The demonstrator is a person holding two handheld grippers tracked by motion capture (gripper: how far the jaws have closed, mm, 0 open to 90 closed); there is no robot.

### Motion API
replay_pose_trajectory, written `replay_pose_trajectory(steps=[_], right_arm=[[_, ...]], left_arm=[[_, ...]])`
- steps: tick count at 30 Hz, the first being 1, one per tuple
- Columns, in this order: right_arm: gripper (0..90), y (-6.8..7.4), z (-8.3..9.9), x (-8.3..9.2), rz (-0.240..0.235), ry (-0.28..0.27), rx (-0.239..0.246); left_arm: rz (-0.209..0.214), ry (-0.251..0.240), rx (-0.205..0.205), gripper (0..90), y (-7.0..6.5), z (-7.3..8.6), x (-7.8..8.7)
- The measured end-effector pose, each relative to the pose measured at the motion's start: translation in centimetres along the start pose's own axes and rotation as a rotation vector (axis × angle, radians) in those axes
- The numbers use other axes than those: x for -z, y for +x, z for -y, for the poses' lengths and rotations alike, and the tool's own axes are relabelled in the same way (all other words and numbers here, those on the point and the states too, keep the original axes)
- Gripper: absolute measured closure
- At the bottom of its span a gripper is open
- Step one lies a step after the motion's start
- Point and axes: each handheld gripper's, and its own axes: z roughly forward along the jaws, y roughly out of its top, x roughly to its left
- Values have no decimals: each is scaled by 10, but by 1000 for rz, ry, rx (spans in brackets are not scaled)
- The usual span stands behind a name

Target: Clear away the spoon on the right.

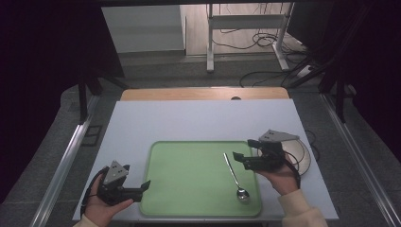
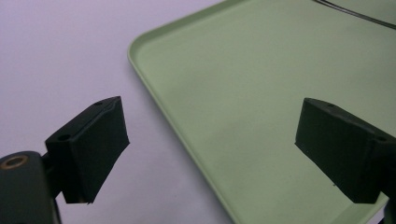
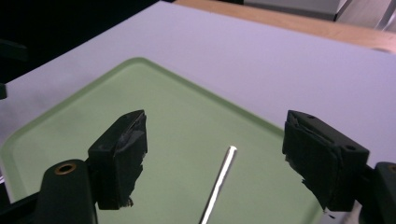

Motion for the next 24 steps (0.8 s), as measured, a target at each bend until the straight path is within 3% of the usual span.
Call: replay_pose_trajectory(steps=[3, 4, 6, 9, 14, 24], right_arm=[[216, -2, 15, 27, 12, -49, 13], [216, -2, 15, 27, 12, -49, 13], [219, -4, 28, 44, 28, -80, 21], [220, -9, 40, 54, 24, -98, -6], [220, -14, 51, 57, 19, -97, -14], [220, -13, 52, 50, 24, -78, 6]], left_arm=[[-11, -10, -2, 90, 0, -1, 2], [-11, -10, -2, 90, 0, -1, 2], [-13, -8, 3, 90, 0, -1, 1], [-19, -5, 1, 90, 0, -1, 1], [-21, -1, 5, 90, 0, -1, -1], [-22, -5, 8, 90, 2, 0, 0]])
